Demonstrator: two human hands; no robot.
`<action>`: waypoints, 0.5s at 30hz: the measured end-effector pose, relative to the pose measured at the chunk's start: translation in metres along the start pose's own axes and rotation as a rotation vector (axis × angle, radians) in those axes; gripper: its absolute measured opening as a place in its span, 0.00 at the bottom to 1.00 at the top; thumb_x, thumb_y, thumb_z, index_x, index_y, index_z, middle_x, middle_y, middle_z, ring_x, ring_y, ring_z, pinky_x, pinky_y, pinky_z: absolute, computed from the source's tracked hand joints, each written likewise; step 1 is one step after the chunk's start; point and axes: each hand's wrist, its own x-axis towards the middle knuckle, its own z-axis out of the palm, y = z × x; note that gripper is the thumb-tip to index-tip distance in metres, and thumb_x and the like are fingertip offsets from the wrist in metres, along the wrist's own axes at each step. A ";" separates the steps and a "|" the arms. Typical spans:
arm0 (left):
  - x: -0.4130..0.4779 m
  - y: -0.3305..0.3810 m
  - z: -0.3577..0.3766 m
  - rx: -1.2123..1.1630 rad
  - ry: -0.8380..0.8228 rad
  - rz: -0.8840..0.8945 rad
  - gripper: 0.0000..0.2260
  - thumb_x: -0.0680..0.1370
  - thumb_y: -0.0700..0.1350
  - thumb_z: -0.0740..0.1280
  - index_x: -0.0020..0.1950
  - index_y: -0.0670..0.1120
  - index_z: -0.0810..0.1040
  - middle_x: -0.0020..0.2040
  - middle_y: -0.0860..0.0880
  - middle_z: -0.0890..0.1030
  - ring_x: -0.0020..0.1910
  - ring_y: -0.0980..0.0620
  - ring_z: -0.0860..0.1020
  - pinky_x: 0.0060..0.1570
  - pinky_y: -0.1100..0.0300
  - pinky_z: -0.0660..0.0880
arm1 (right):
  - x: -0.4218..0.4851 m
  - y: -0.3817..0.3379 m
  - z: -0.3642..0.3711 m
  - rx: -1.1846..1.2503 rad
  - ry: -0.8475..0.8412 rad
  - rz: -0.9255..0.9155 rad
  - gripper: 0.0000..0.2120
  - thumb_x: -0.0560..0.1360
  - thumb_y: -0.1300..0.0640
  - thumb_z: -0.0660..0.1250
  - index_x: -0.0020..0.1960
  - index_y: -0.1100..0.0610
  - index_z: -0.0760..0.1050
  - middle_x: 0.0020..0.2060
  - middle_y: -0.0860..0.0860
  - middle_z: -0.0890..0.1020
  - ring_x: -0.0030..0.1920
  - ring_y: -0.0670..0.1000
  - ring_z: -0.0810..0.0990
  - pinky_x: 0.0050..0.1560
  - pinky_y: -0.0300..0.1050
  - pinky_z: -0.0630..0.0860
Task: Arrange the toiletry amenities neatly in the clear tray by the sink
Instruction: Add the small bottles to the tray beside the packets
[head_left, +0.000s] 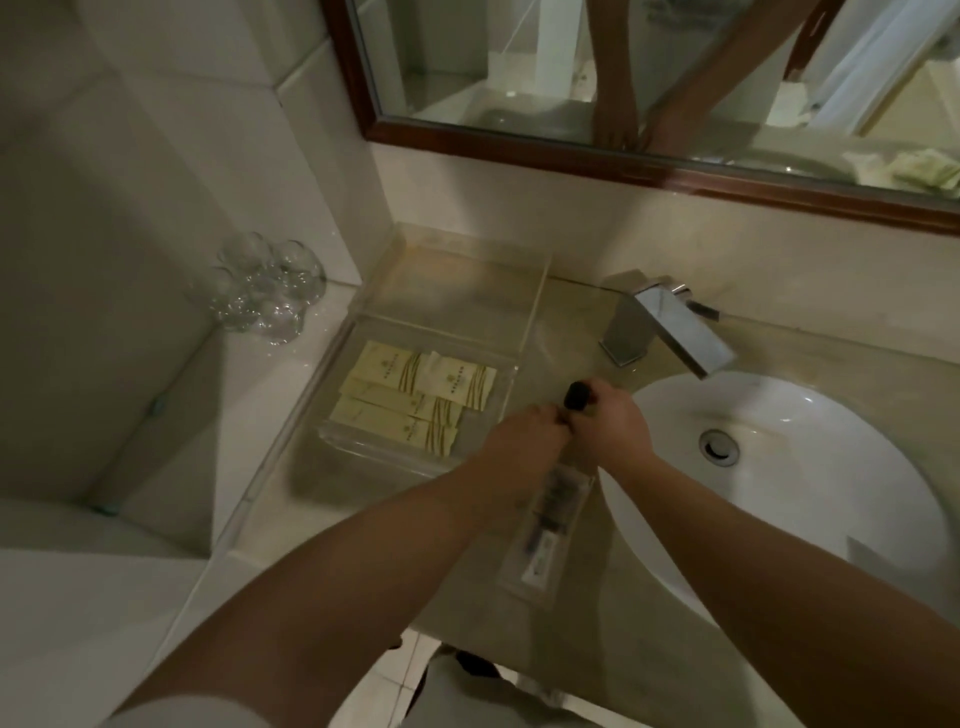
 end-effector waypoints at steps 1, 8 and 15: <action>0.003 -0.003 0.003 0.048 -0.009 0.045 0.11 0.77 0.42 0.62 0.58 0.44 0.76 0.56 0.44 0.75 0.53 0.44 0.74 0.50 0.51 0.74 | 0.001 -0.001 0.002 0.001 0.010 -0.002 0.15 0.72 0.55 0.68 0.58 0.55 0.76 0.51 0.57 0.80 0.46 0.57 0.78 0.43 0.45 0.72; 0.007 -0.014 0.004 0.103 -0.086 0.129 0.12 0.76 0.39 0.63 0.59 0.43 0.75 0.56 0.44 0.74 0.55 0.46 0.72 0.51 0.54 0.73 | 0.007 -0.015 0.001 0.061 0.152 0.064 0.15 0.69 0.49 0.70 0.53 0.52 0.75 0.46 0.52 0.79 0.44 0.52 0.78 0.45 0.47 0.75; -0.013 -0.031 -0.020 -0.212 0.079 0.029 0.12 0.74 0.42 0.67 0.58 0.46 0.74 0.54 0.48 0.74 0.52 0.49 0.73 0.49 0.54 0.74 | -0.001 -0.052 -0.014 0.173 0.210 -0.024 0.10 0.74 0.51 0.71 0.52 0.51 0.73 0.41 0.47 0.78 0.40 0.45 0.77 0.37 0.38 0.69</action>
